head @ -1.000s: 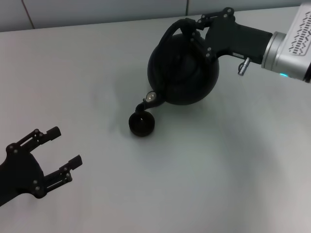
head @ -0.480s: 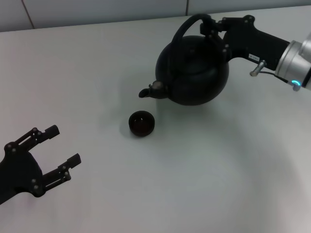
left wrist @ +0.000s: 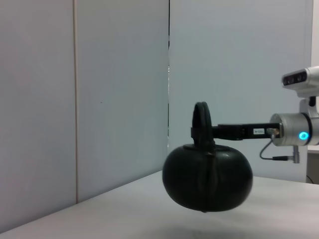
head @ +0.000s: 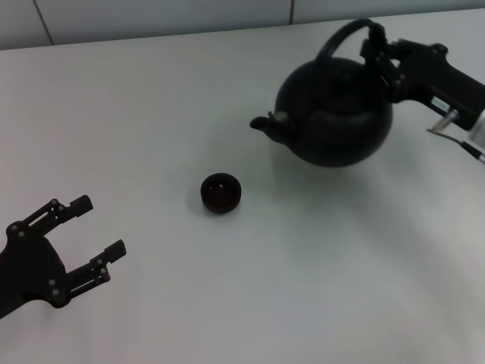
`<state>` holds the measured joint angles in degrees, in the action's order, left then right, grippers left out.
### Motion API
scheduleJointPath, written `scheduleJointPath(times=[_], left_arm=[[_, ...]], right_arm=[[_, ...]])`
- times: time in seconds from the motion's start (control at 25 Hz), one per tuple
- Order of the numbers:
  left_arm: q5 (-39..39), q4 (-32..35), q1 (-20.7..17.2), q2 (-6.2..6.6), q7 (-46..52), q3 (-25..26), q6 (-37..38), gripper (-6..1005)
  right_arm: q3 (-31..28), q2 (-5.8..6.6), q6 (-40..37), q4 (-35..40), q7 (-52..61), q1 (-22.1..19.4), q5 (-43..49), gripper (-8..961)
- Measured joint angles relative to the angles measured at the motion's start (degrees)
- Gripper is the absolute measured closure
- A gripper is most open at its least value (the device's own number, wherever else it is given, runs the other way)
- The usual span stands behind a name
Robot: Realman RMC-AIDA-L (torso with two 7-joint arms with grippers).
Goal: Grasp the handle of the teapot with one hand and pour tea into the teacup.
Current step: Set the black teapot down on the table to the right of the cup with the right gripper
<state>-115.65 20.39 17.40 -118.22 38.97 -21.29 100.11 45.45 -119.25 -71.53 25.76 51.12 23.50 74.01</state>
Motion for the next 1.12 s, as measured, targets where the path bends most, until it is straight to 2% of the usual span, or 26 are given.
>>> scheduleJointPath(times=[0.32,1.12], left_arm=[[0.0,0.1,0.1,0.02,0.1,-0.1,0.0,204],[0.0,-0.2,0.3,-0.07,0.1,-0.2,0.2,204]], right_arm=[[-3.7,-0.05,-2.7,-3.5,-0.6,-3.9,-0.2,867],[-5.2,-0.19,-1.0,-6.5,-7.4,-4.5,-0.2,867]])
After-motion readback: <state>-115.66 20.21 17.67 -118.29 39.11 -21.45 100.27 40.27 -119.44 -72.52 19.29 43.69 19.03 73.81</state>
